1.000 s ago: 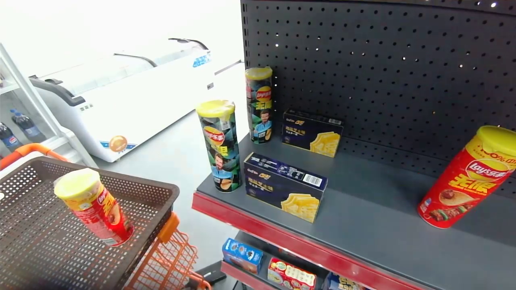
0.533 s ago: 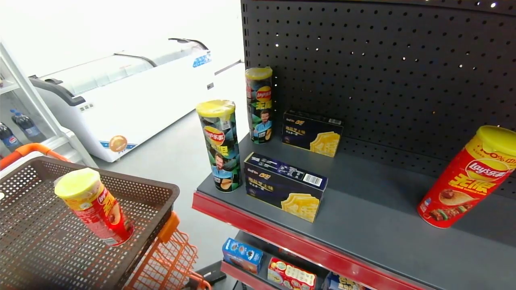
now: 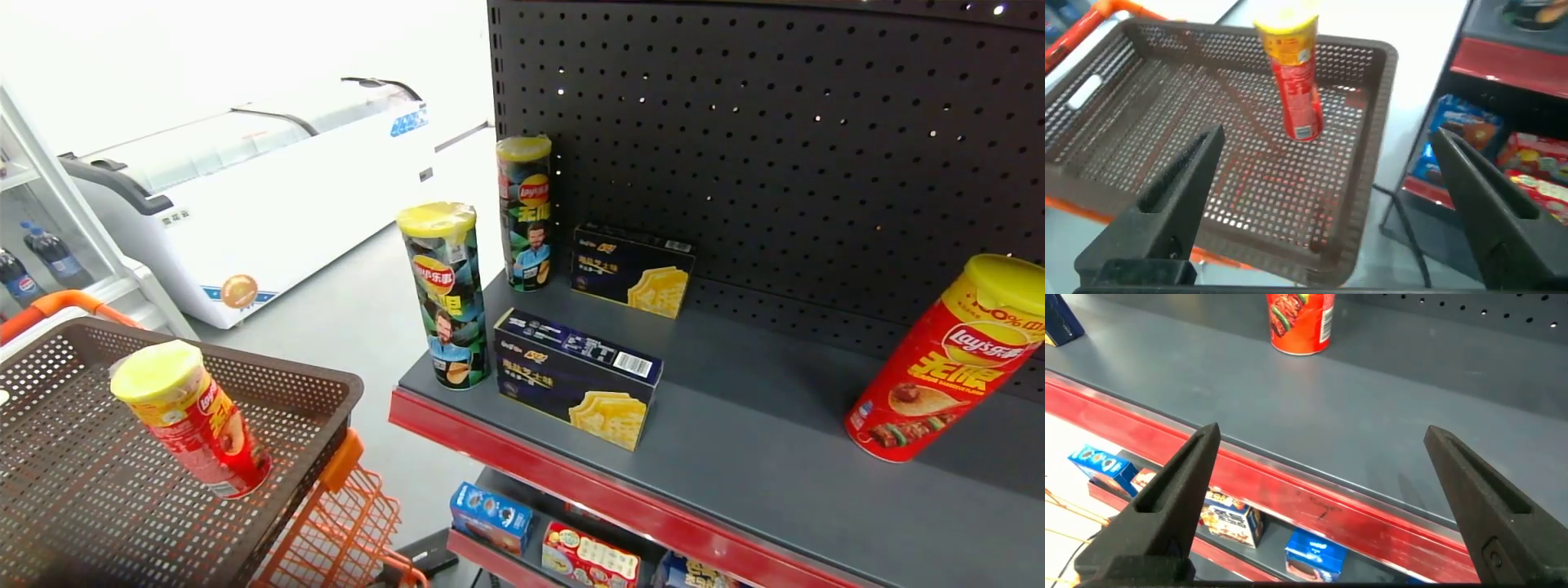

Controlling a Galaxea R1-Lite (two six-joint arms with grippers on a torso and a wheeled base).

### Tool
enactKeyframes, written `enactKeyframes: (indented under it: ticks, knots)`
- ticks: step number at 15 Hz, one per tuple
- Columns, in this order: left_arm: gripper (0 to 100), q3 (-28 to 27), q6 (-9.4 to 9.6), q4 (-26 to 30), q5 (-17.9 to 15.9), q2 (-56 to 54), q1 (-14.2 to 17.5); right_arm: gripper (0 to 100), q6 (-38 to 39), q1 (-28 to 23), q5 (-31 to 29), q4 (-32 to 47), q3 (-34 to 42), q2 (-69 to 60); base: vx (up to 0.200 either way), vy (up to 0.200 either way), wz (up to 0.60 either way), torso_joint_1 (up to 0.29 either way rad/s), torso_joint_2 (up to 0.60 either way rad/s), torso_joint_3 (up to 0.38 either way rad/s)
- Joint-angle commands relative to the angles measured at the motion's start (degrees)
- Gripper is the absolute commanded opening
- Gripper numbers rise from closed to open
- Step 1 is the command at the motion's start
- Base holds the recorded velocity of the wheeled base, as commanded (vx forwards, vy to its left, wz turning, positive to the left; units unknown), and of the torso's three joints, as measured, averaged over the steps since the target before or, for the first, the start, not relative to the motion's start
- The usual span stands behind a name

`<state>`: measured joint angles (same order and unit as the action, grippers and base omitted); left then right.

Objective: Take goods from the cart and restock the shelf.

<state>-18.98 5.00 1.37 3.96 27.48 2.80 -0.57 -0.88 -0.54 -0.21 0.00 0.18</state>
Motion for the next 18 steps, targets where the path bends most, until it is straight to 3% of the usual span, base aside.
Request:
enactKeyframes:
  ticks: [1,5,7,8,10,13,15,17,18]
  knots:
    - [100,0.9,0.01,-4.8,0.2,12.7,5.3,100,0.0,0.0,0.0,-0.1,0.0,0.1,0.000,0.000,0.00,0.000,0.00,0.000]
    - [100,2.7,-1.39,-11.9,-0.6,23.2,8.6,100,0.0,0.0,0.0,-0.1,0.0,0.1,0.000,0.000,0.00,0.000,0.00,0.000]
    - [100,4.7,-1.57,-17.4,-3.2,27.2,9.5,100,0.0,0.0,0.0,-0.1,0.0,0.1,0.000,0.000,0.00,0.000,0.00,0.000]
    - [100,6.7,-1.48,-22.7,-5.1,29.7,10.2,100,0.0,0.0,0.0,-0.1,0.0,0.1,0.000,0.000,0.00,0.000,0.00,0.000]
    - [100,11.2,-1.66,-33.8,-5.2,35.5,10.5,100,0.0,0.0,0.0,-0.1,0.0,0.1,0.000,0.000,0.00,0.000,0.00,0.000]
    - [100,13.9,-5.44,-49.9,-5.5,45.2,11.7,100,0.0,0.0,0.0,0.0,0.0,0.1,0.000,0.000,0.00,0.000,0.00,0.000]
    - [100,15.4,-5.61,-58.1,-8.2,50.3,13.3,100,0.0,0.0,0.0,-0.1,0.0,0.1,0.000,0.000,0.00,0.000,0.00,0.000]
    - [100,17.5,-4.30,-64.6,-8.7,56.5,15.4,100,0.0,0.0,0.0,0.0,0.0,0.1,0.000,0.000,0.00,0.000,0.00,0.000]
    - [100,17.6,-4.12,-65.3,-8.7,57.0,15.5,100,0.0,0.0,0.0,-0.1,0.0,0.1,0.000,0.000,0.00,0.000,0.00,0.000]
